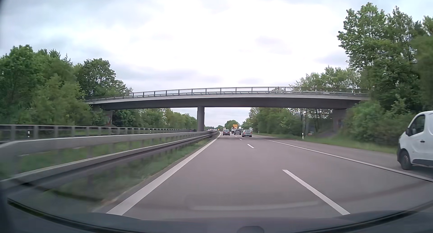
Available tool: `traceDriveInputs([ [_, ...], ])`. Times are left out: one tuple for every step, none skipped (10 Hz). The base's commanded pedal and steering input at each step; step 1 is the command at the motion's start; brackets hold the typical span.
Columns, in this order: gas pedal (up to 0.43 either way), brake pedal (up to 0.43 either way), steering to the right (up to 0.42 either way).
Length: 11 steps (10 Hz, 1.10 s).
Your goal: Follow the waypoints while adhering to traffic rules and regulations
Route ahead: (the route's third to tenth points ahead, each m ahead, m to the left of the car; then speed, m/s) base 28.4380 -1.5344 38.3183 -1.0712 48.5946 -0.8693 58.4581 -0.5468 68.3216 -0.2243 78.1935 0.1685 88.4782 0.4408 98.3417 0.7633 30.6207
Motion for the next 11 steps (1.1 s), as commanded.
traceDriveInputs([
  [0.248,0.0,-0.003],
  [0.248,0.0,-0.002],
  [0.248,0.0,-0.002],
  [0.248,0.0,-0.002],
  [0.248,0.0,-0.002],
  [0.248,0.0,-0.002],
  [0.248,0.0,-0.002],
  [0.209,0.0,-0.002],
  [0.169,0.0,-0.002],
  [0.138,0.0,-0.002],
  [0.138,0.0,-0.002],
])
